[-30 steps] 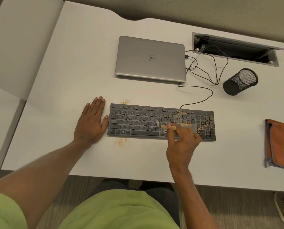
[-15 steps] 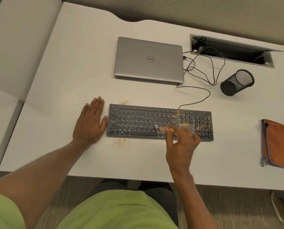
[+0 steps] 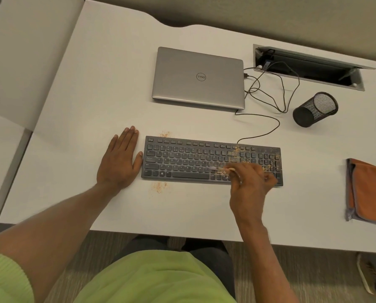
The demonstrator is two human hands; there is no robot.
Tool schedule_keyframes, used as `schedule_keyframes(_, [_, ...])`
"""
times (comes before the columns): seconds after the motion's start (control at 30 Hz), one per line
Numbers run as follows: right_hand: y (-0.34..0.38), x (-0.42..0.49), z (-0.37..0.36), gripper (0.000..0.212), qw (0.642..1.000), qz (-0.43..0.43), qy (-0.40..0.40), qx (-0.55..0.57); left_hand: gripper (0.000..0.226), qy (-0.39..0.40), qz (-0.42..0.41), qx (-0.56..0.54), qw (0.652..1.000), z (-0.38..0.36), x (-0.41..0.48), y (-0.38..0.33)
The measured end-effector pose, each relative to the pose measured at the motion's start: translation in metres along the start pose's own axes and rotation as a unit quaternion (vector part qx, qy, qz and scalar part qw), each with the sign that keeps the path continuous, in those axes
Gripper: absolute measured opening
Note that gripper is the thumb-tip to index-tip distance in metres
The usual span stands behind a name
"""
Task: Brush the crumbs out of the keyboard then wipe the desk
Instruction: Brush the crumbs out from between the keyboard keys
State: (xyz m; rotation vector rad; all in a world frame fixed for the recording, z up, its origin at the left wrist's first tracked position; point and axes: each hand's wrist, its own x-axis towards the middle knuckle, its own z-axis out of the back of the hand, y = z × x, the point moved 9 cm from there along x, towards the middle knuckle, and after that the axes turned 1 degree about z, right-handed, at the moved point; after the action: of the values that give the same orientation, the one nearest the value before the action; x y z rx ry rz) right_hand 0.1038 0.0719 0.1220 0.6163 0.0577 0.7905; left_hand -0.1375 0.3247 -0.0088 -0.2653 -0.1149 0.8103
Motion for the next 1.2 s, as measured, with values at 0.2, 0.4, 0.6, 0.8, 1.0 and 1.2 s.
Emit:
schedule_keyframes(0.2, [0.010,0.004,0.011,0.018,0.998,0.004,-0.020,0.054,0.069,0.001,0.001,-0.001,1.000,0.000,0.000,0.000])
schedule_keyframes(0.4, [0.001,0.006,-0.001,0.017,0.999,0.000,0.007,0.045,0.069,0.003,0.001,0.001,1.000,-0.001,0.001,0.001])
schedule_keyframes(0.6, [-0.019,0.004,0.024,0.016,0.997,-0.045,-0.057,0.010,0.069,0.002,0.001,0.000,1.000,-0.001,0.000,0.000])
schedule_keyframes(0.8, [0.006,-0.003,0.009,0.012,0.992,-0.054,-0.050,0.103,0.069,0.004,-0.001,-0.002,1.000,-0.001,0.001,0.000])
schedule_keyframes(1.0, [-0.003,-0.023,-0.002,0.006,0.994,-0.081,-0.059,0.049,0.069,0.005,-0.001,0.004,1.000,-0.001,0.001,0.000])
schedule_keyframes(1.2, [0.001,-0.024,0.010,0.004,0.988,-0.106,-0.084,0.078,0.069,0.006,0.000,0.004,1.000,-0.001,0.001,0.000])
